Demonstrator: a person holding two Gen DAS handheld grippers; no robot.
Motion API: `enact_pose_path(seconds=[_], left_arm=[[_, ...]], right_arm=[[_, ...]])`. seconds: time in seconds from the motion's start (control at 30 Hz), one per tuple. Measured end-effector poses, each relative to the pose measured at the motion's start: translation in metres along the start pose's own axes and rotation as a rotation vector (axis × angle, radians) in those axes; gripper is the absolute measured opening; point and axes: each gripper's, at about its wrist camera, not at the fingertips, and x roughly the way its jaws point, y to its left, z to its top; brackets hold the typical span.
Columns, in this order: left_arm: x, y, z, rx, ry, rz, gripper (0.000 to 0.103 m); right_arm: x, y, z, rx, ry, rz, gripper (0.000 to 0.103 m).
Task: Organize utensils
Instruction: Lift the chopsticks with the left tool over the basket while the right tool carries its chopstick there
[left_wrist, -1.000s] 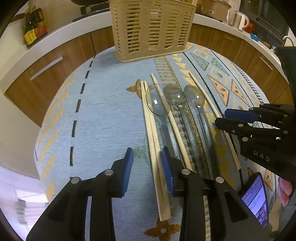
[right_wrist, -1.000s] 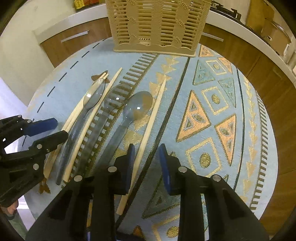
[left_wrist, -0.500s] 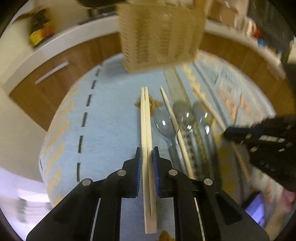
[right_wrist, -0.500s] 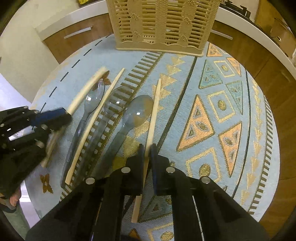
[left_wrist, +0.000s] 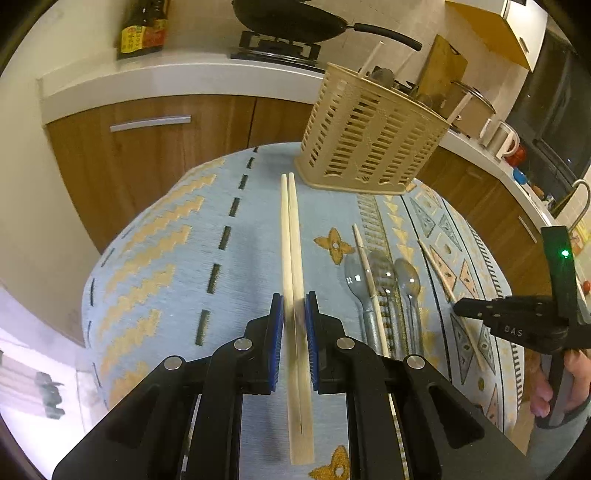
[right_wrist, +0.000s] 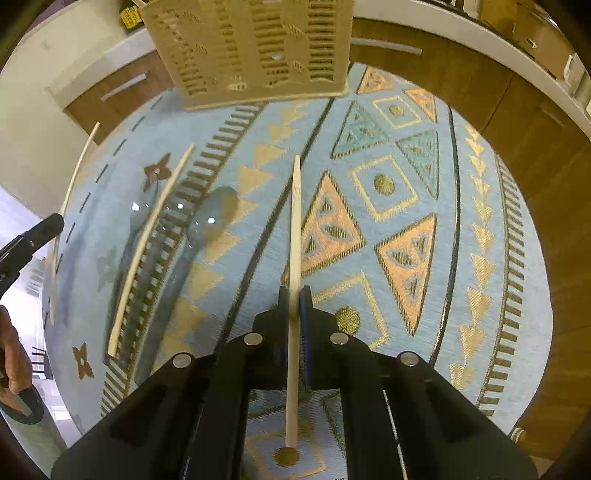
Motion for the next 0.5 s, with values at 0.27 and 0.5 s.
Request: enact_pose_path(seconds=[0.27,0.5], left_arm=[[0.002,0.001,-0.004,0.002,0.007,-0.025,0.011],[0.001,0.001,-0.004,0.005,0.002,-0.034,0.011]], right_arm=[[-0.004,-0.009,0.009,0.017,0.022,0.040,0.019],[0.006,-0.002,0.015,-0.043,0.079,0.005,0.020]])
